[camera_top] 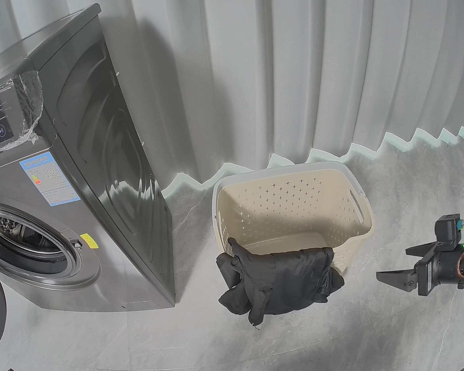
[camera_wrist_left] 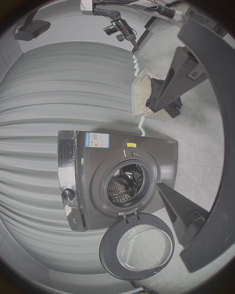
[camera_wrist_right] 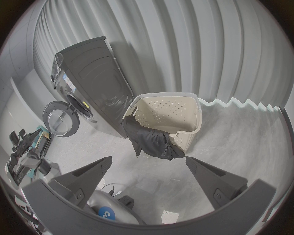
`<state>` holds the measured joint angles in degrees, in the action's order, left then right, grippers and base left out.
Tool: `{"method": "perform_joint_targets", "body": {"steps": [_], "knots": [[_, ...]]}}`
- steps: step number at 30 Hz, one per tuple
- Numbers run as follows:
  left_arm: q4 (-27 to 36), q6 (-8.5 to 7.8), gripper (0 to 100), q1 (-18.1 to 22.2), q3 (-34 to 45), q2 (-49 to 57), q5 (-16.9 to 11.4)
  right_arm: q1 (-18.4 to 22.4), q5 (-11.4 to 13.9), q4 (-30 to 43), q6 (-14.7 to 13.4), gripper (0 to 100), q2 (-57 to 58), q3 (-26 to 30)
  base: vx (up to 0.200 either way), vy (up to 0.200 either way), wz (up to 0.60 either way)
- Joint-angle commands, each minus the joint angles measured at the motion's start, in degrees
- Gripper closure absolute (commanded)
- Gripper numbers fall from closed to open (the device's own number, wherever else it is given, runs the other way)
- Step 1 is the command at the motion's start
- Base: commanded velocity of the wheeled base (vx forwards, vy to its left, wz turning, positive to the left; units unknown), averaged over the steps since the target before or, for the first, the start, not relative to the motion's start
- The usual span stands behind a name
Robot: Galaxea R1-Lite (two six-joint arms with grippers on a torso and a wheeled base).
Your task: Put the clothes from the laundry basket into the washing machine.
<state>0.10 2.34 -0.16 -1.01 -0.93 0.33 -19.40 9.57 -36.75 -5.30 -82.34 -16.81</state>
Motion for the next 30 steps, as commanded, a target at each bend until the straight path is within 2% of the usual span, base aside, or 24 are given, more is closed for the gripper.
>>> {"method": "perform_joint_targets", "body": {"steps": [1,5,10,16,25,30], "knots": [[0.0,0.03,0,0.0,0.8,0.9,0.0,-3.8,-3.3,-5.2,-2.6,0,-9.6,-0.2,0.000,0.000,0.00],[0.0,0.03,0,0.0,0.8,0.9,0.0,-5.6,-5.3,-7.5,-4.5,0,-14.8,-2.3,0.000,0.000,0.00],[0.0,0.03,0,0.0,0.8,0.9,0.0,-5.8,-6.1,-7.5,-4.9,0,-19.2,-5.6,0.000,0.000,0.00],[0.0,0.03,0,0.0,0.8,0.9,0.1,-6.1,-7.0,-7.5,-7.4,0,-23.9,-10.2,0.000,0.000,0.00],[0.0,0.03,0,0.0,0.8,0.9,0.0,-5.8,-7.2,-7.5,-7.4,0,-33.3,-16.4,0.000,0.000,0.00],[0.0,0.03,0,0.0,0.8,0.9,0.0,-5.3,-8.8,-9.7,-7.9,0,-38.8,-19.0,0.000,0.000,0.00]]}}
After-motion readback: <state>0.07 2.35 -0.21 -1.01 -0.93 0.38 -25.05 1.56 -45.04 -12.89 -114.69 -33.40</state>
